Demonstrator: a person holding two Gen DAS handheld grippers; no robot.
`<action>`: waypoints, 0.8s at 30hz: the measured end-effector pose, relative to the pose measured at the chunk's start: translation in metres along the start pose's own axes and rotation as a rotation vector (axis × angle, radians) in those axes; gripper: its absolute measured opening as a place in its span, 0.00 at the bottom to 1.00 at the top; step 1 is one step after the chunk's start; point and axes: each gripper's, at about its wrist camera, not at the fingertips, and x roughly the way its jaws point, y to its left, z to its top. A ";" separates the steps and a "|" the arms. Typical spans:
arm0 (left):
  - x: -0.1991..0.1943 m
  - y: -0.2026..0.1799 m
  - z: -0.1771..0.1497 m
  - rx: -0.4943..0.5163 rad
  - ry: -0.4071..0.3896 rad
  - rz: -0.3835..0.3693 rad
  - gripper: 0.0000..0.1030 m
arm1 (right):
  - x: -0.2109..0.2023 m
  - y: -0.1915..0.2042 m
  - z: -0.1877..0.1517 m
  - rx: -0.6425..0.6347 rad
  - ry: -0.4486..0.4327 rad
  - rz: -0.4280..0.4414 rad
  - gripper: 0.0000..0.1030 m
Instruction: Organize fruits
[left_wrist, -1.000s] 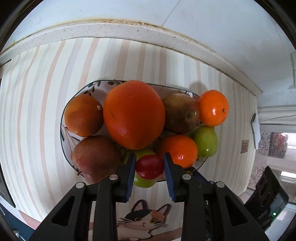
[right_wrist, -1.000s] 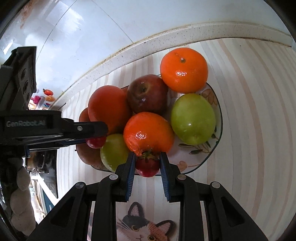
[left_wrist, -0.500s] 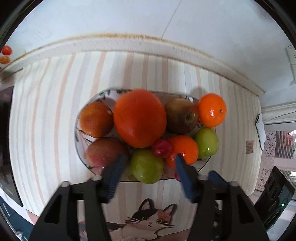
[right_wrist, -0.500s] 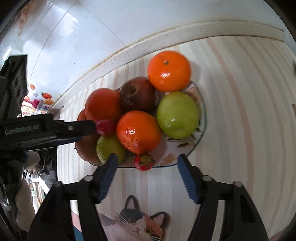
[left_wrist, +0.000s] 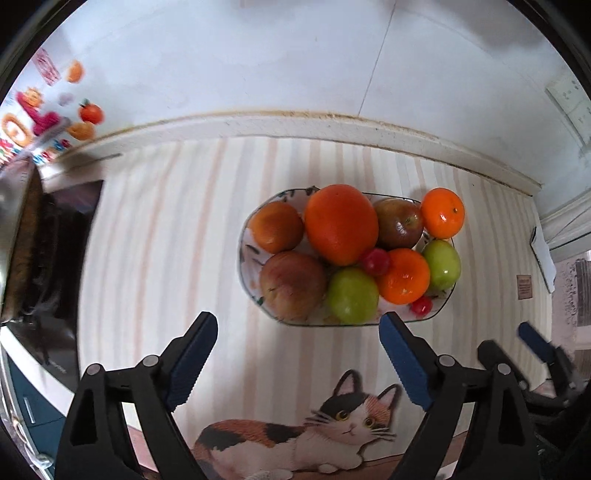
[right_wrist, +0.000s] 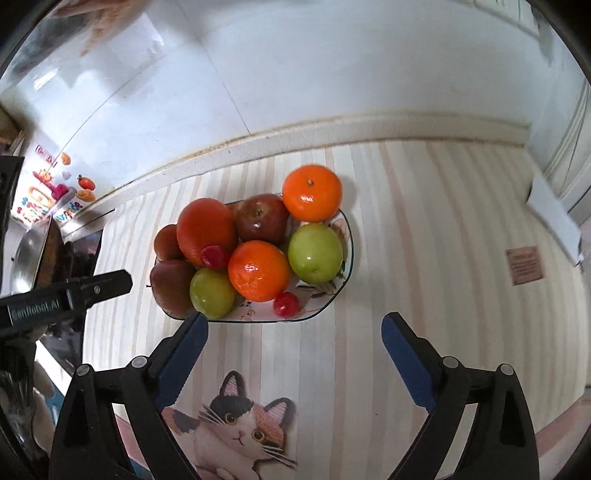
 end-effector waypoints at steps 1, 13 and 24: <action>-0.008 0.000 -0.006 0.005 -0.020 0.013 0.87 | -0.007 0.001 -0.001 -0.008 -0.009 -0.005 0.94; -0.077 0.003 -0.079 0.002 -0.146 0.024 0.87 | -0.090 0.027 -0.038 -0.068 -0.114 -0.017 0.95; -0.154 0.015 -0.160 0.052 -0.278 0.000 0.87 | -0.184 0.055 -0.115 -0.038 -0.244 -0.019 0.95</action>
